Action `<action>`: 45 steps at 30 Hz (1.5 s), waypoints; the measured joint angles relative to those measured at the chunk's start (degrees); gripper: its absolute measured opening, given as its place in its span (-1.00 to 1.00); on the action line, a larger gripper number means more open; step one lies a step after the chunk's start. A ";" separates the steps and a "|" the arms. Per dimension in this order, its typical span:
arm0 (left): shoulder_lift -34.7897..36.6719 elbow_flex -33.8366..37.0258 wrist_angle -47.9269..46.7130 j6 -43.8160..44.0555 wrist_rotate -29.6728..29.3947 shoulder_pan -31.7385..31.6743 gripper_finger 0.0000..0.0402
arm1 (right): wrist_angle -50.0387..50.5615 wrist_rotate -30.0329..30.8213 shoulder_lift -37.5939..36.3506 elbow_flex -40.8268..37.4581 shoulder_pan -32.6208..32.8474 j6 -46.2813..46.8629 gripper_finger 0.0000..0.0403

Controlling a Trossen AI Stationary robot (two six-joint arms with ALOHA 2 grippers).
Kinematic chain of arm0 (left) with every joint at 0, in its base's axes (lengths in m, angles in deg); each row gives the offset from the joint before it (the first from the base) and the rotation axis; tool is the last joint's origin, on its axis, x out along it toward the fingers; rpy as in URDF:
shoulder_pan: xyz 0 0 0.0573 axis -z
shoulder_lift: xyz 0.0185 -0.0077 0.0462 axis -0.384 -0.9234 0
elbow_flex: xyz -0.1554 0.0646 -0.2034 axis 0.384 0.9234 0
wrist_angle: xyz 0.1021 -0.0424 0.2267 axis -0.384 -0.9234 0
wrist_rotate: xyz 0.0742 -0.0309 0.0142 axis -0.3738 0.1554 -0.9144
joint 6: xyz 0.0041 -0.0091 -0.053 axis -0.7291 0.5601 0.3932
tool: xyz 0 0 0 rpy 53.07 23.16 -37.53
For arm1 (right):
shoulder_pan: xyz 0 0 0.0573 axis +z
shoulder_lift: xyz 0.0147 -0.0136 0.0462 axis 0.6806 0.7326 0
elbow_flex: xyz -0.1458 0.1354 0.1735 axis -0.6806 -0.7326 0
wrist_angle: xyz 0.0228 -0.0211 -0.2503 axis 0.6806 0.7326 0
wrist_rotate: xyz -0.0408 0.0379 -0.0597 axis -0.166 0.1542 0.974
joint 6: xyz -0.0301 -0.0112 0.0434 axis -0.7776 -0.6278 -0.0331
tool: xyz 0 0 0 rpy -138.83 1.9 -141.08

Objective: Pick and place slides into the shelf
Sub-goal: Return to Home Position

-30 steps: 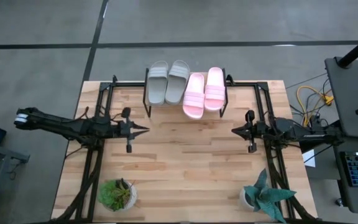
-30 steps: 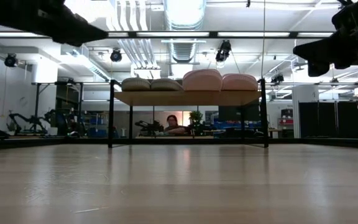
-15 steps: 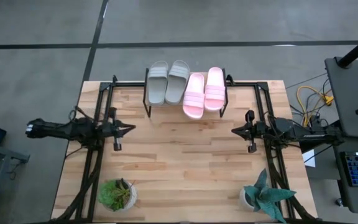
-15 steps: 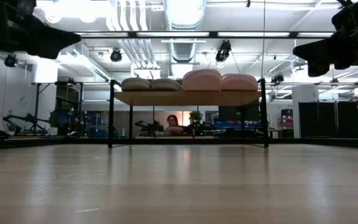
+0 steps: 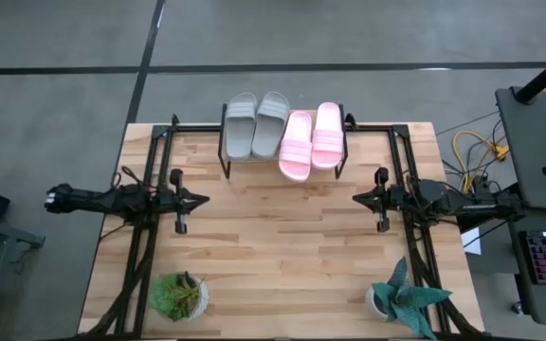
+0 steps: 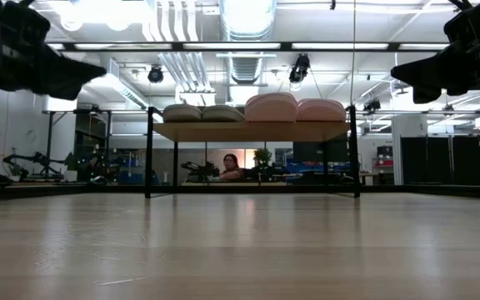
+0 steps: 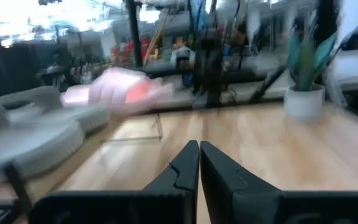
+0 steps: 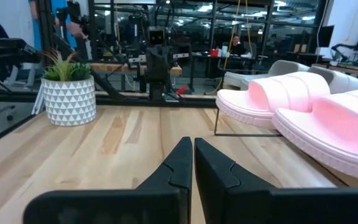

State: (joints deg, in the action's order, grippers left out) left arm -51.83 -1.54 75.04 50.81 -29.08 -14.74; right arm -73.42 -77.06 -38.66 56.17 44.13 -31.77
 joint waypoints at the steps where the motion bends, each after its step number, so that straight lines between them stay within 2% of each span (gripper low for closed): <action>1: -0.09 0.83 2.09 -0.02 0.46 0.00 -1.00 | -0.02 0.02 -0.01 0.00 0.01 -0.35 -0.96; 5: -0.92 0.89 1.81 0.47 3.62 0.04 -1.00 | -0.03 0.01 0.04 0.00 0.00 -1.00 -0.96; 14: -1.40 0.93 1.79 0.42 3.27 0.04 -1.00 | 1.49 -0.44 0.09 0.00 0.00 6.97 -0.96; 45: -3.43 1.09 1.70 0.37 3.13 0.04 -1.00 | 1.27 -0.44 0.31 0.00 0.00 5.48 -0.96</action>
State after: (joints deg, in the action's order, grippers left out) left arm -55.27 -0.45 76.74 51.19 -25.95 -14.70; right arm -72.15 -77.50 -38.36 56.17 44.13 -26.29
